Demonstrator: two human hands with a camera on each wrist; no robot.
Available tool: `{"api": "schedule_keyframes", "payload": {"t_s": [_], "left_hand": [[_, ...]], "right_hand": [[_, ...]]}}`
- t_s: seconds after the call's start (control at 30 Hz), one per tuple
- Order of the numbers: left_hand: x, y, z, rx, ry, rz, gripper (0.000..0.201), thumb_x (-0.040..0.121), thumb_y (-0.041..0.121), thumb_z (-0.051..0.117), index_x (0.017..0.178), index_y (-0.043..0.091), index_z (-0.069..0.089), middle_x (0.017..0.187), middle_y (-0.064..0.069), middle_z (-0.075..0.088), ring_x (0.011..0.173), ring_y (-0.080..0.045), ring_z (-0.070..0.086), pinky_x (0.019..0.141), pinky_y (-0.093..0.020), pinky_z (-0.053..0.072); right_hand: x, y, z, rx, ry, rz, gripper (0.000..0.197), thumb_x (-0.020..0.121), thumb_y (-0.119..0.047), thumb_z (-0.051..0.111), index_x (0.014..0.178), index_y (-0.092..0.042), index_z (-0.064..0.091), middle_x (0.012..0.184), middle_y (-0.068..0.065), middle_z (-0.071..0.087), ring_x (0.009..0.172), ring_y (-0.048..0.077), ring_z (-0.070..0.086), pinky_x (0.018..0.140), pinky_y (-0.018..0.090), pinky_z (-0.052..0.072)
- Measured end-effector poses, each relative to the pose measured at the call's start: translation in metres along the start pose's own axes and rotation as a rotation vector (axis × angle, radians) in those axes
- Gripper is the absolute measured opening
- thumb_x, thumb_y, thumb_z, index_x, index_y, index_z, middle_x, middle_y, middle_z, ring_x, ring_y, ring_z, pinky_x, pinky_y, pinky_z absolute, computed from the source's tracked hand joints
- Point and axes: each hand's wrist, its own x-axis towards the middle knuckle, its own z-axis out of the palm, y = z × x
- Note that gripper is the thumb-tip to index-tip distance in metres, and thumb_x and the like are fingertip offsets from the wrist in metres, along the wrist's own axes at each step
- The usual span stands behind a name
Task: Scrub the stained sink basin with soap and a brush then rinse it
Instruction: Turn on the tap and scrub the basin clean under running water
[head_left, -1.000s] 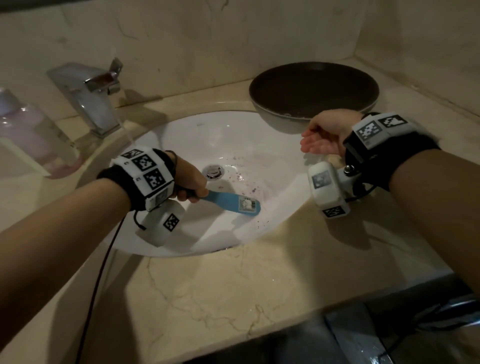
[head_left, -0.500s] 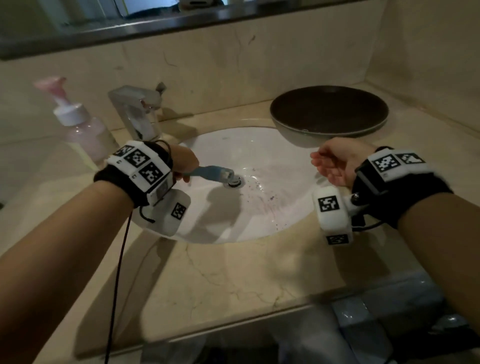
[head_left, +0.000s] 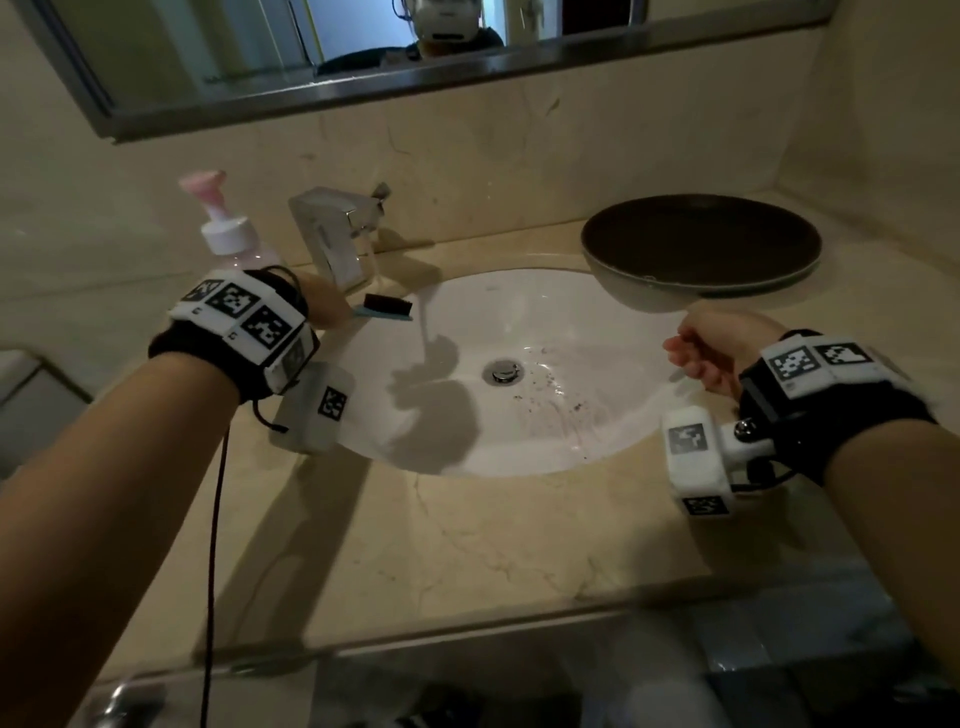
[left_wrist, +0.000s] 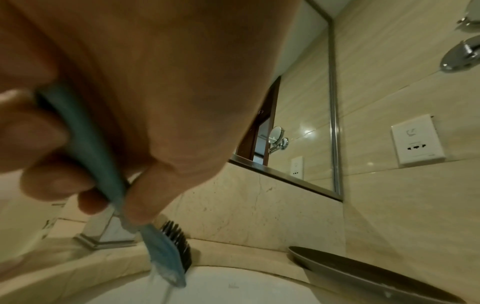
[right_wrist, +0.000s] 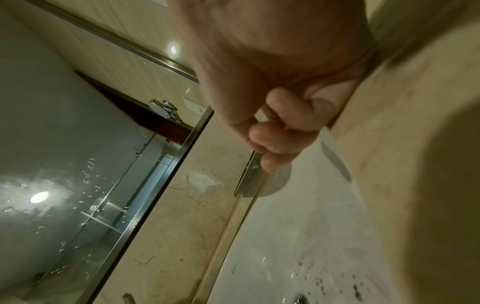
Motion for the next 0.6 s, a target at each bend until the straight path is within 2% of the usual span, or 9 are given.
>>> {"api": "schedule_keyframes", "payload": {"t_s": [0.13, 0.2, 0.23, 0.3, 0.33, 0.4, 0.47, 0.53, 0.6], "left_hand": [[0.018, 0.003, -0.002, 0.082, 0.006, 0.008, 0.038, 0.1, 0.007, 0.033, 0.062, 0.01, 0.035, 0.064, -0.007, 0.035, 0.056, -0.015, 0.031, 0.052, -0.022, 0.025], [0.025, 0.005, 0.001, 0.099, 0.0, 0.027, 0.039, 0.1, 0.001, 0.03, 0.062, 0.009, 0.035, 0.078, -0.015, 0.049, 0.069, -0.022, 0.046, 0.064, -0.025, 0.036], [0.026, 0.007, 0.002, 0.105, 0.007, 0.045, 0.033, 0.099, 0.0, 0.03, 0.068, 0.004, 0.04, 0.093, -0.022, 0.051, 0.084, -0.026, 0.05, 0.075, -0.03, 0.038], [0.034, 0.009, 0.002, 0.148, 0.011, 0.064, 0.017, 0.1, 0.003, 0.031, 0.1, -0.004, 0.046, 0.11, -0.024, 0.045, 0.103, -0.029, 0.048, 0.087, -0.034, 0.035], [0.042, 0.009, 0.003, 0.159, 0.011, 0.064, 0.025, 0.1, 0.005, 0.031, 0.117, -0.006, 0.046, 0.117, -0.024, 0.047, 0.108, -0.031, 0.048, 0.093, -0.037, 0.036], [0.048, 0.007, 0.004, 0.146, 0.024, 0.04, 0.036, 0.1, 0.007, 0.034, 0.129, -0.011, 0.044, 0.121, -0.023, 0.05, 0.113, -0.033, 0.05, 0.101, -0.04, 0.037], [0.05, 0.004, 0.004, 0.096, 0.061, 0.023, 0.036, 0.099, 0.008, 0.038, 0.129, -0.01, 0.047, 0.128, -0.026, 0.05, 0.117, -0.035, 0.05, 0.099, -0.04, 0.037], [0.047, 0.004, 0.003, 0.074, 0.053, 0.022, 0.036, 0.099, 0.007, 0.037, 0.128, -0.011, 0.047, 0.127, -0.027, 0.05, 0.109, -0.033, 0.049, 0.092, -0.038, 0.036], [0.044, 0.005, 0.002, 0.094, 0.014, 0.017, 0.031, 0.1, 0.008, 0.035, 0.119, -0.01, 0.052, 0.101, -0.022, 0.052, 0.091, -0.027, 0.048, 0.083, -0.032, 0.035]], "right_hand": [[-0.002, 0.001, 0.0, 0.008, -0.002, -0.003, 0.037, 0.098, -0.012, 0.029, 0.065, -0.009, 0.045, 0.023, -0.003, 0.042, 0.014, 0.003, 0.032, 0.026, 0.004, 0.016], [-0.003, 0.001, 0.0, 0.012, 0.003, -0.007, 0.036, 0.098, -0.012, 0.029, 0.066, -0.008, 0.045, 0.023, -0.003, 0.043, 0.014, 0.003, 0.033, 0.026, 0.004, 0.017], [-0.004, 0.001, 0.0, 0.014, 0.004, -0.009, 0.036, 0.098, -0.012, 0.029, 0.066, -0.008, 0.045, 0.023, -0.003, 0.042, 0.014, 0.003, 0.032, 0.026, 0.004, 0.016], [-0.004, 0.001, 0.0, 0.019, 0.004, -0.01, 0.036, 0.098, -0.011, 0.029, 0.066, -0.008, 0.045, 0.023, -0.003, 0.042, 0.014, 0.003, 0.032, 0.026, 0.003, 0.016], [-0.004, 0.001, 0.0, 0.018, 0.006, -0.011, 0.036, 0.098, -0.012, 0.029, 0.066, -0.008, 0.045, 0.023, -0.003, 0.043, 0.014, 0.003, 0.033, 0.026, 0.004, 0.017], [-0.004, 0.001, 0.0, 0.009, 0.011, -0.012, 0.036, 0.098, -0.012, 0.03, 0.066, -0.008, 0.046, 0.023, -0.003, 0.043, 0.014, 0.003, 0.033, 0.026, 0.004, 0.018], [-0.004, 0.001, 0.0, -0.002, 0.011, -0.012, 0.036, 0.098, -0.012, 0.03, 0.066, -0.008, 0.046, 0.023, -0.003, 0.043, 0.014, 0.003, 0.034, 0.026, 0.005, 0.019], [-0.004, 0.001, 0.0, -0.013, 0.015, -0.009, 0.036, 0.098, -0.013, 0.031, 0.066, -0.008, 0.046, 0.023, -0.004, 0.044, 0.014, 0.003, 0.034, 0.026, 0.005, 0.019], [-0.003, 0.0, 0.0, -0.022, 0.018, -0.003, 0.035, 0.098, -0.013, 0.031, 0.066, -0.008, 0.047, 0.023, -0.003, 0.044, 0.014, 0.004, 0.034, 0.026, 0.004, 0.019]]}}
